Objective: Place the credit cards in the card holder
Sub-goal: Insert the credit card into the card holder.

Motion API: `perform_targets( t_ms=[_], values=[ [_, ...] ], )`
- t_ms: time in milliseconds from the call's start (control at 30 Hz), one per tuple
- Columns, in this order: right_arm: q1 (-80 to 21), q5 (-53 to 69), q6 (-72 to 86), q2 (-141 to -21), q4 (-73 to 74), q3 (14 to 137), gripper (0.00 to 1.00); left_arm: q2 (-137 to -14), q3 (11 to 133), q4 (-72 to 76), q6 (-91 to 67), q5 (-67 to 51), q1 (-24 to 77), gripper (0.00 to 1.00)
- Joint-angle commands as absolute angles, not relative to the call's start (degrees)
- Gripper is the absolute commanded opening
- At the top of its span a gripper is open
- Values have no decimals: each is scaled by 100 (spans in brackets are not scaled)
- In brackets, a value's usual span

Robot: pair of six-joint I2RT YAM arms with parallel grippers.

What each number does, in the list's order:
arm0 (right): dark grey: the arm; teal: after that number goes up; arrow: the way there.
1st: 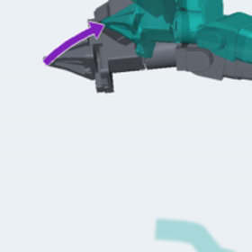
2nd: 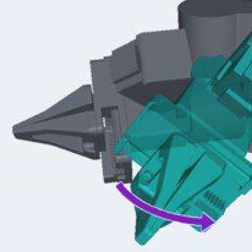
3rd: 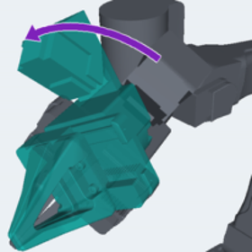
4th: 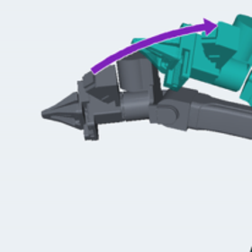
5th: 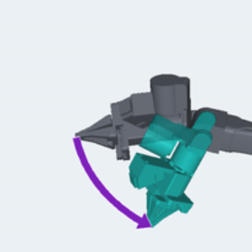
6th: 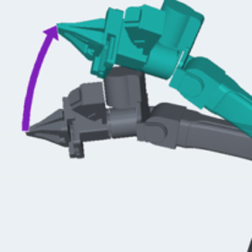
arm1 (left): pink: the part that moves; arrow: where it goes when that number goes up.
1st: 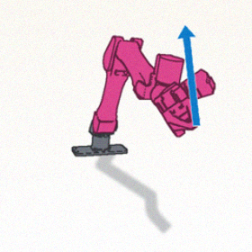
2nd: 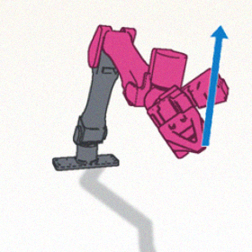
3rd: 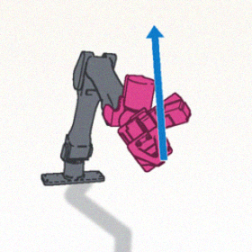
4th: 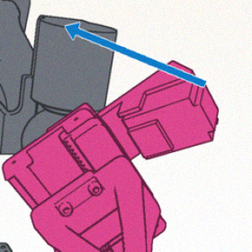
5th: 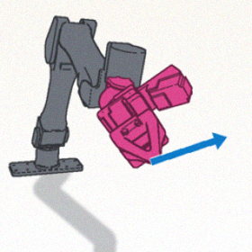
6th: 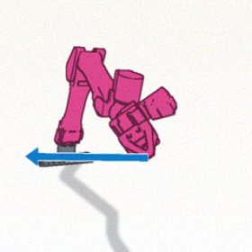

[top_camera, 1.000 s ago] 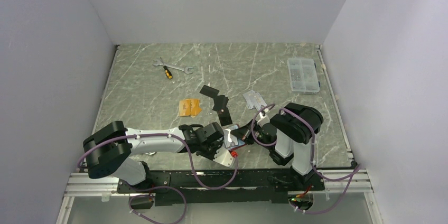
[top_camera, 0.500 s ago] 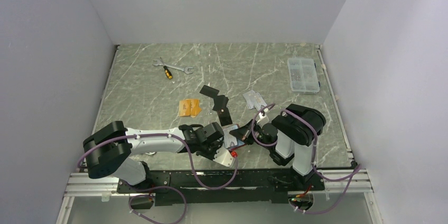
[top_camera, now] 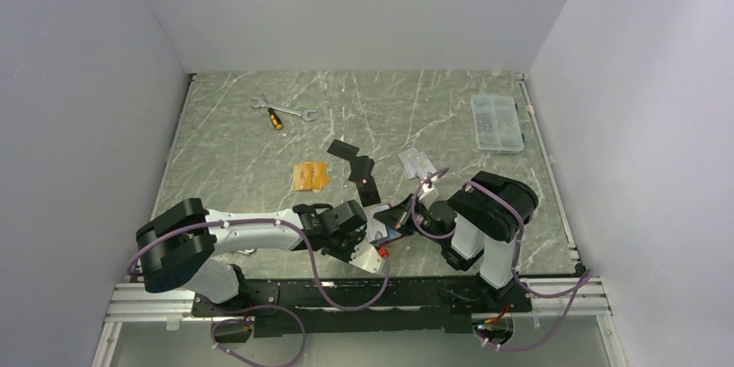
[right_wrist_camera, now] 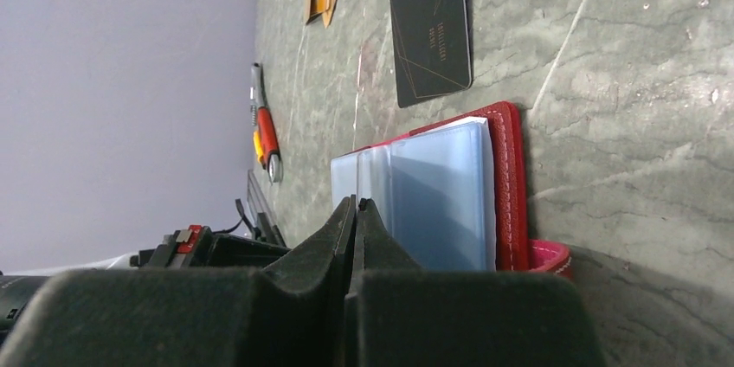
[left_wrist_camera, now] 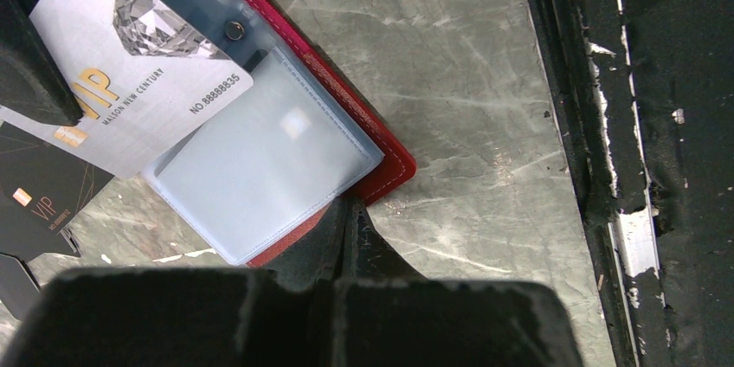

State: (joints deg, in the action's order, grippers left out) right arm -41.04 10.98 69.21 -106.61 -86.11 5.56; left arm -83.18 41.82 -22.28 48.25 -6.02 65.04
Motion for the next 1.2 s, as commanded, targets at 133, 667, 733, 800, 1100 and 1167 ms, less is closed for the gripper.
perform_targets(
  t_ms=[133, 667, 733, 800, 1100, 1167],
  values=[
    [-4124, 881, 6362, -10275, -8838, 682, 0, -8192, 4263, -2364, 4744, -551, 6537, 0],
    [-4149, 876, 6409, -10782, -9221, 650, 0, -8192, 4297, -2429, 4744, -551, 6535, 0],
    [-4149, 819, 6398, -10809, -9185, 622, 0, -8199, 4314, -2457, 4738, -549, 6539, 0],
    [-4147, 786, 6360, -10834, -9198, 611, 0, -8185, 4324, -2472, 4733, -558, 6536, 0],
    [-4153, 682, 6350, -10824, -9303, 551, 0, -8189, 4350, -2513, 4734, -571, 6534, 0],
    [-4145, 665, 6348, -10851, -9342, 540, 0, -8206, 4366, -2522, 4737, -562, 6536, 0]
  ],
)
